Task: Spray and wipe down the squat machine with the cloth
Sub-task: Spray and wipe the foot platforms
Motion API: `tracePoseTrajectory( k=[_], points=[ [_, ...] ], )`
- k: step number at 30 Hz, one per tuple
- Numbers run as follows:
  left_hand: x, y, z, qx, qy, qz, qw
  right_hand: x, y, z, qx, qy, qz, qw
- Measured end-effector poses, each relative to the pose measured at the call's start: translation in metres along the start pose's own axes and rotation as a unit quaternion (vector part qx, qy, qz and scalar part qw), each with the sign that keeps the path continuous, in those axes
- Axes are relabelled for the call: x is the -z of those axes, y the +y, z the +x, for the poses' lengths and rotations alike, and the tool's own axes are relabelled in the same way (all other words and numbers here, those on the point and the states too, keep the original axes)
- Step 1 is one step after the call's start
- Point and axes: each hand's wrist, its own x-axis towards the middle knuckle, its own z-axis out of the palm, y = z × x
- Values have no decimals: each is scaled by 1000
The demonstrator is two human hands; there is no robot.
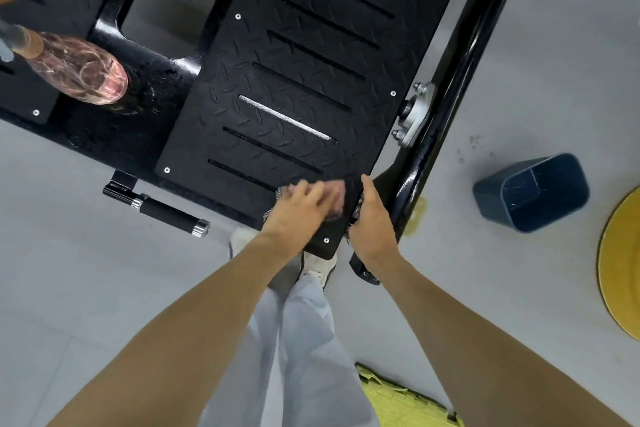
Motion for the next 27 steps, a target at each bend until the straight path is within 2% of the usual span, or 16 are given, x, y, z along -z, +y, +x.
tracePoseTrajectory(
  k=[3, 5, 6, 9, 11, 15, 18, 23, 25, 27],
  points=[
    [2, 4, 6, 95, -3, -51, 994, -6, -2, -5, 10, 20, -13, 1000],
    [-2, 15, 1, 87, 3, -56, 995, -7, -5, -8, 16, 33, -22, 999],
    [-6, 22, -4, 54, 0, -47, 997, -8, -6, -10, 14, 36, -20, 999],
    [-21, 37, -31, -121, -70, 8, 990, -18, -10, -16, -7, 39, -35, 999],
    [-37, 34, -42, -162, -62, 57, 983, -24, -11, -21, -26, 42, -48, 998],
    [-31, -12, -52, -56, -28, -26, 998, -41, -21, -36, -30, 33, -60, 997],
    [-26, -65, -57, 21, -10, -29, 999, -56, -30, -42, -32, 29, -82, 996],
    [-31, -112, -75, 170, -3, -45, 984, -81, -47, -47, -67, 66, -92, 991],
    [-29, -104, -74, 192, -9, -64, 979, -89, -56, -48, -81, 63, -104, 989],
    [-28, -91, -70, 137, 3, -68, 988, -95, -63, -49, -95, 53, -116, 987]
  ],
)
